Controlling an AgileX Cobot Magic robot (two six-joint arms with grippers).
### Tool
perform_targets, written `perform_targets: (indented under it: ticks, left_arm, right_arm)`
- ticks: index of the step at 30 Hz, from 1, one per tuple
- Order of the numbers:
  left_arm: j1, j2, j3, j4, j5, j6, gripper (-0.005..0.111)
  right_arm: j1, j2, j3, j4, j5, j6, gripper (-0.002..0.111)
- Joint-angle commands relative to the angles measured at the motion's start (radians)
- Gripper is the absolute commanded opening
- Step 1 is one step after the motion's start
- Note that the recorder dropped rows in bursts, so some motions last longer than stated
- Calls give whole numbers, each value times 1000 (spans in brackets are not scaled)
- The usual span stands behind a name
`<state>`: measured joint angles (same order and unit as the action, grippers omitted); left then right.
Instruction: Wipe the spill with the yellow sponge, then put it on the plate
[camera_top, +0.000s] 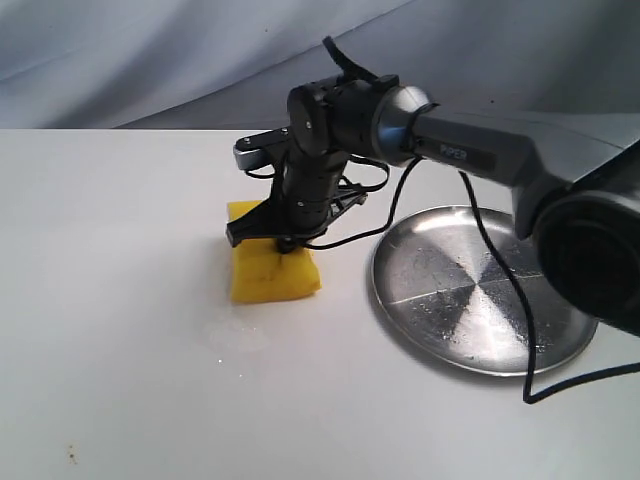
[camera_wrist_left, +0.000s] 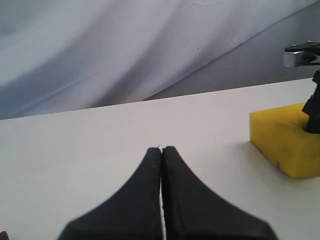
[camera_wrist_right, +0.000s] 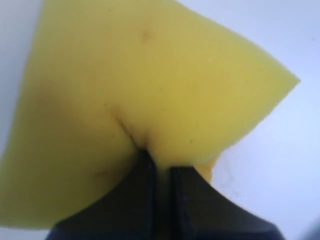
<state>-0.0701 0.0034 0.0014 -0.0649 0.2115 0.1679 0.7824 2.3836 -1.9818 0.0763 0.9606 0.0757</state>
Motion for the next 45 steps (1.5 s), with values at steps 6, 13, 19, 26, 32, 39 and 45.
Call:
perform_targets:
  ticks: [6,13,19,26,32,39,45]
  left_arm:
    - [1,-3,-1,-4,-6,-8,0]
    - [1,-3,-1,-4,-6,-8,0]
    - [1,-3,-1,-4,-6,-8,0]
    - [1,-3,-1,-4,-6,-8,0]
    - [1,-3,-1,-4,-6,-8,0]
    - [1,-3,-1,-4,-6,-8,0]
    - [1,-3,-1,-4,-6,-8,0]
  right_arm:
    - [138,12,-38,-3,119,-65,0]
    - [184,-109,163,-23,46,-44,0]
    - [184,-319,473,-23,-140,-44,0]
    - [182,-603,668,-24,-292,-44,0]
    - [97,-749,690,-89,-248,-17,0]
    - [-48,-794,690,-143,-179,3,0]
    - [-165,-794,739,-143,-213,3,0]
